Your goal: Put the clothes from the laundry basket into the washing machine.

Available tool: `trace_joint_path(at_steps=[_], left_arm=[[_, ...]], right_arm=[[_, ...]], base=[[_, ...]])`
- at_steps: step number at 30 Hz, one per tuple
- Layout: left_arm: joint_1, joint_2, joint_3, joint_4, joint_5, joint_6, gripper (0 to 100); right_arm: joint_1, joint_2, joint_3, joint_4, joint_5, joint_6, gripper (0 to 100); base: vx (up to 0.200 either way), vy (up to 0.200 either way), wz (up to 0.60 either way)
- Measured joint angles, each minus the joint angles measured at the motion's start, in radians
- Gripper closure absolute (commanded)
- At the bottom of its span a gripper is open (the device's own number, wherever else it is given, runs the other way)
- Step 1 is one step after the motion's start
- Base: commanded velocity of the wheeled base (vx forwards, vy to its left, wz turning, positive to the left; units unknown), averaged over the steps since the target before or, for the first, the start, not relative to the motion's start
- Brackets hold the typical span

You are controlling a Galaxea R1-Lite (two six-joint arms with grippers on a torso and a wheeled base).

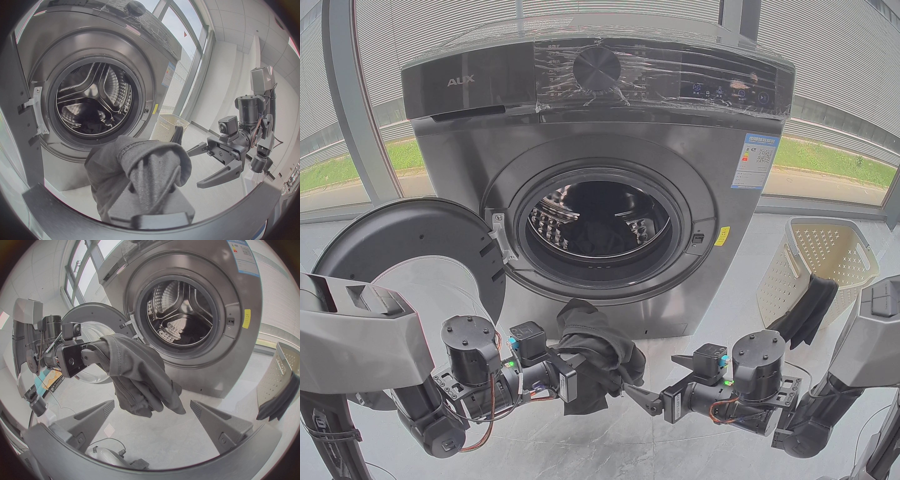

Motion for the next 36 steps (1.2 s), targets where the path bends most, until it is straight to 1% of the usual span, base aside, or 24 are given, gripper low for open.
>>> trace_joint_path(at_steps=[6, 11, 19, 27, 36], left_arm=[[-0.002, 0.0, 0.003, 0.0, 0.0, 0.0, 100], [-0.004, -0.002, 0.009, 0.0, 0.0, 0.0, 100], [-0.006, -0.002, 0.02, 0.0, -0.001, 0.002, 100], [-0.007, 0.0, 0.025, -0.001, -0.002, 0.004, 100], [-0.004, 0.0, 0.019, -0.001, -0.002, 0.004, 100]], right_arm=[[0.017, 0.046, -0.077, -0.034, 0.0, -0.001, 0], [0.017, 0.078, -0.127, -0.042, -0.001, -0.001, 0], [0.009, 0.089, -0.17, -0.061, -0.003, -0.001, 0], [-0.002, 0.089, -0.18, -0.061, -0.006, -0.001, 0], [-0.001, 0.092, -0.156, -0.061, -0.005, -0.008, 0]], base=[[0.0, 0.0, 0.0], [0.0, 0.0, 0.0], [0.0, 0.0, 0.0], [0.0, 0.0, 0.0], [0.0, 0.0, 0.0]])
